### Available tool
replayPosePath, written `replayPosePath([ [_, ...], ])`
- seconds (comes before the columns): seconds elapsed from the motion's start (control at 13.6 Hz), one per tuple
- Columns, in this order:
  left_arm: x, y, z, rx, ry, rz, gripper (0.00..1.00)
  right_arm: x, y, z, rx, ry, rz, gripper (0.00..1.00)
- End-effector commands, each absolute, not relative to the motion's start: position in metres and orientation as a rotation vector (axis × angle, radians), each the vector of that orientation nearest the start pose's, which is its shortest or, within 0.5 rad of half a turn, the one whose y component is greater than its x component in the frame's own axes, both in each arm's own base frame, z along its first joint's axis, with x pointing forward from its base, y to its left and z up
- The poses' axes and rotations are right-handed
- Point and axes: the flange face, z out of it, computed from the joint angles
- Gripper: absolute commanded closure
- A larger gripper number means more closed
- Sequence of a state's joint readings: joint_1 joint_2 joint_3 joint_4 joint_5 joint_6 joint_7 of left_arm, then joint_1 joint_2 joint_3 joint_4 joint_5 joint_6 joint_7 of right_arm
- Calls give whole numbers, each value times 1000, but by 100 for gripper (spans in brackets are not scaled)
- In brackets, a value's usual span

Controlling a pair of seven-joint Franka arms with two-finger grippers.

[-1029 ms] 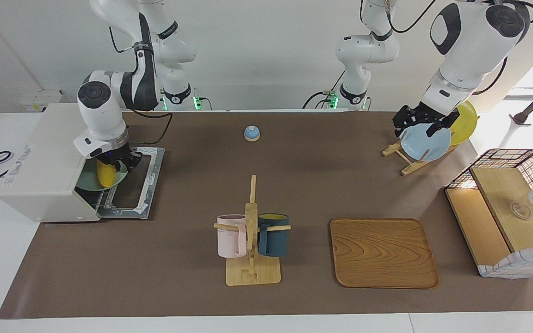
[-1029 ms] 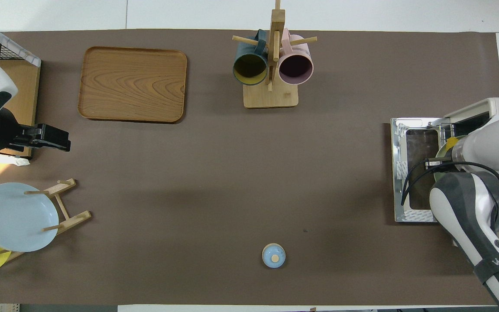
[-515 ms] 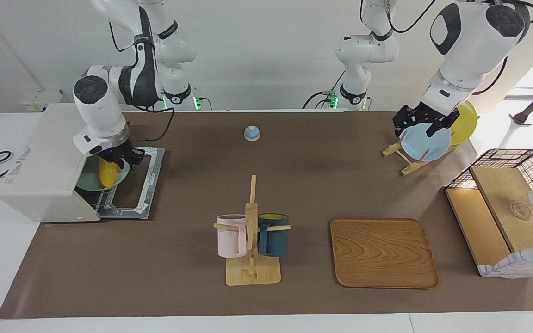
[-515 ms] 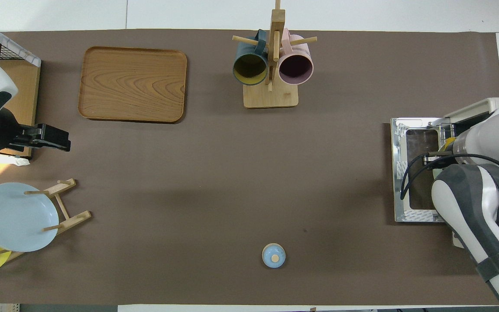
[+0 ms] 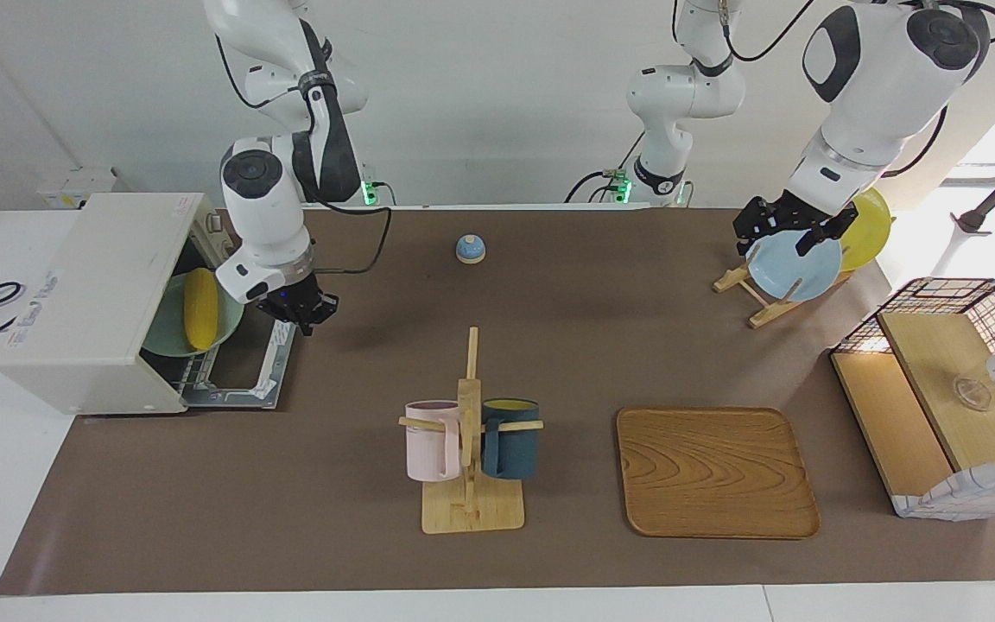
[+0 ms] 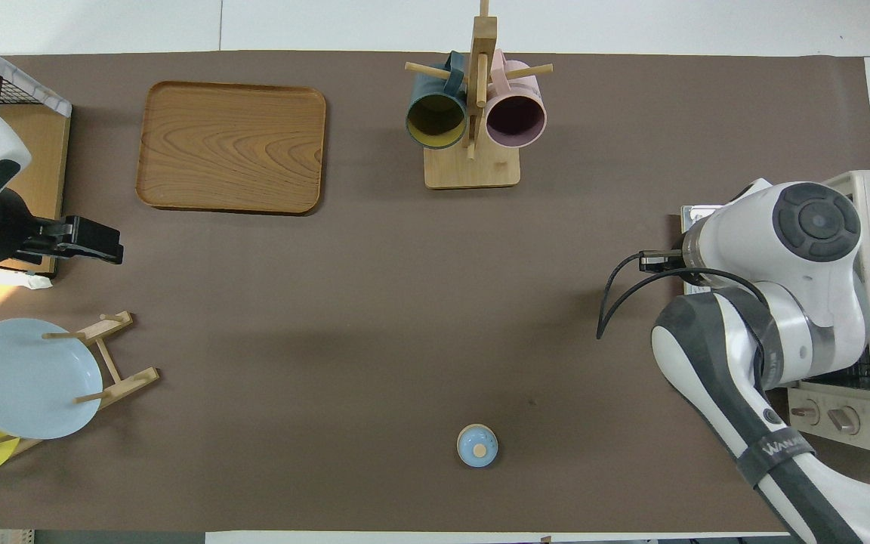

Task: Put corn in oven
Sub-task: 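Push the oven door closed with the right gripper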

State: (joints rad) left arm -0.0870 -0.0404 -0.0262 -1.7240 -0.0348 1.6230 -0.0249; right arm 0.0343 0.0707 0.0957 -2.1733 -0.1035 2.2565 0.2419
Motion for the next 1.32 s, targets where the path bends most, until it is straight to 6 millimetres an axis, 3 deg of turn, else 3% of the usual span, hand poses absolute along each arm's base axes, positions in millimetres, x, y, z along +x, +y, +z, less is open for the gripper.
replayPosePath([
  [0.0, 531, -62, 581, -3148, 133, 91, 0, 538, 51, 323, -3192, 123, -16, 100],
  [0.15, 531, -62, 581, -3148, 133, 91, 0, 537, 43, 305, -3192, 149, 34, 100],
  [0.44, 531, -62, 581, -3148, 133, 91, 0, 534, 32, 295, -3201, 161, 55, 100],
  [1.25, 531, -63, 582, -3148, 135, 89, 0, 531, 22, 295, -3314, 14, 78, 100],
])
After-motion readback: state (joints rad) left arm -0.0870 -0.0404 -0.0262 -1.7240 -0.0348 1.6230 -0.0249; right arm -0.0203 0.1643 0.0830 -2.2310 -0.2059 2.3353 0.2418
